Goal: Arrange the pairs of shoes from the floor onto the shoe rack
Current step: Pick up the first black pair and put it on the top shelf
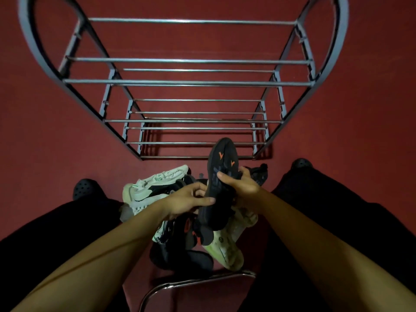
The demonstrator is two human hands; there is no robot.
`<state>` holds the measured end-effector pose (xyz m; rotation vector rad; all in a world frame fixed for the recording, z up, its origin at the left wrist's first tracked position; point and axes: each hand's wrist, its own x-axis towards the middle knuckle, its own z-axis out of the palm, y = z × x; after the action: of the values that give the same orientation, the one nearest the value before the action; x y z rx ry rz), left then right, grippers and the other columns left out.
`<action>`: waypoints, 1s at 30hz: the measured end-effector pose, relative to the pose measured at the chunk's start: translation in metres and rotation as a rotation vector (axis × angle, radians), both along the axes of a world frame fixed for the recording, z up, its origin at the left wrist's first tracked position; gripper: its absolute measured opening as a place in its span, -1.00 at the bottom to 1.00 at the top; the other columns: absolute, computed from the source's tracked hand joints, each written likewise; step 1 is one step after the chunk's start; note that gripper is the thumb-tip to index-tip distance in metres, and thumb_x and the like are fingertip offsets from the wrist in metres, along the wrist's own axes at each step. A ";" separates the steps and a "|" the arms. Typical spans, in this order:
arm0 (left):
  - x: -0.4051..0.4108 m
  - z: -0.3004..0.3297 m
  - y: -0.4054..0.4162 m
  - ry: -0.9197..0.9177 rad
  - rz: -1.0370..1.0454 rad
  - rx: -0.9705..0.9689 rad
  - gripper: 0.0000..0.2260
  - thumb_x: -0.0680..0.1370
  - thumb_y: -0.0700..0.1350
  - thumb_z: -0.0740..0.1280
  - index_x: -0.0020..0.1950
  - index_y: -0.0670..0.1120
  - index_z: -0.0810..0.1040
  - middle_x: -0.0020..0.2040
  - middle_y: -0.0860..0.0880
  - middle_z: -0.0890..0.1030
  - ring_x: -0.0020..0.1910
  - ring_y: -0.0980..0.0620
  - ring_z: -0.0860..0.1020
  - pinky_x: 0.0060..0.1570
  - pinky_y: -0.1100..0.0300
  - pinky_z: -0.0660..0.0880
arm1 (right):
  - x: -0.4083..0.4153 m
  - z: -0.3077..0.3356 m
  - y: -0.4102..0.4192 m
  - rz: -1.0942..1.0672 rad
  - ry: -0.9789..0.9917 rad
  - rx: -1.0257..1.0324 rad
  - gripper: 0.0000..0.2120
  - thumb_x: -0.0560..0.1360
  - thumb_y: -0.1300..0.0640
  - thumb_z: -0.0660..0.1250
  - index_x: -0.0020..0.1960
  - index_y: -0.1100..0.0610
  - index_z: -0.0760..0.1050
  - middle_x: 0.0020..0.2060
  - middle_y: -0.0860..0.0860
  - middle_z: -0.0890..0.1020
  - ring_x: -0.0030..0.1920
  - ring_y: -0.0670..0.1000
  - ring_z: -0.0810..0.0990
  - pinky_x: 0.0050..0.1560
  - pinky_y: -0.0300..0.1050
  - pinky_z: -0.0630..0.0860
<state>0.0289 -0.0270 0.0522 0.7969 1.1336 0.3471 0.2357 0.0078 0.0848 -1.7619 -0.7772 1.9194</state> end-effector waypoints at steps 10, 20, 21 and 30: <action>0.056 0.016 0.006 -0.086 -0.124 0.084 -0.78 0.59 -0.23 0.43 0.21 -0.13 0.54 -0.13 -0.13 0.44 -0.10 -0.07 0.47 -0.15 0.19 0.51 | 0.064 0.018 0.022 0.074 -0.099 0.165 -0.43 0.44 0.03 0.54 0.36 0.05 0.38 0.23 0.03 0.59 0.18 0.09 0.61 0.19 0.05 0.56; 0.085 -0.058 0.037 0.272 0.076 0.105 -0.75 0.53 -0.28 0.49 0.11 -0.23 0.49 -0.10 -0.14 0.50 -0.33 0.20 0.54 -0.25 0.43 0.49 | 0.128 0.001 0.049 0.242 -0.516 0.231 -0.31 0.53 0.17 0.43 0.54 0.18 0.15 0.34 0.18 0.52 0.32 0.24 0.51 0.32 0.14 0.45; 0.088 -0.068 0.039 0.345 0.098 0.118 -0.72 0.52 -0.22 0.51 0.12 -0.20 0.47 -0.09 -0.12 0.55 -0.29 0.16 0.56 -0.22 0.37 0.51 | 0.136 -0.001 0.048 0.246 -0.529 0.224 -0.32 0.51 0.17 0.45 0.52 0.17 0.20 0.32 0.16 0.54 0.30 0.23 0.53 0.29 0.14 0.47; 0.116 -0.130 0.049 0.570 0.027 -0.030 -0.64 0.51 0.08 0.49 0.18 -0.10 0.53 -0.03 -0.05 0.71 -0.06 -0.04 0.68 0.07 0.01 0.62 | 0.143 -0.015 0.072 0.352 -0.566 0.236 -0.37 0.50 0.20 0.44 0.49 0.16 0.24 0.30 0.18 0.54 0.27 0.21 0.54 0.16 -0.02 0.47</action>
<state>0.1448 0.0220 -0.0777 0.8805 1.6781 0.1226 0.3792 0.0795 0.0702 -2.1413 -1.5286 1.4290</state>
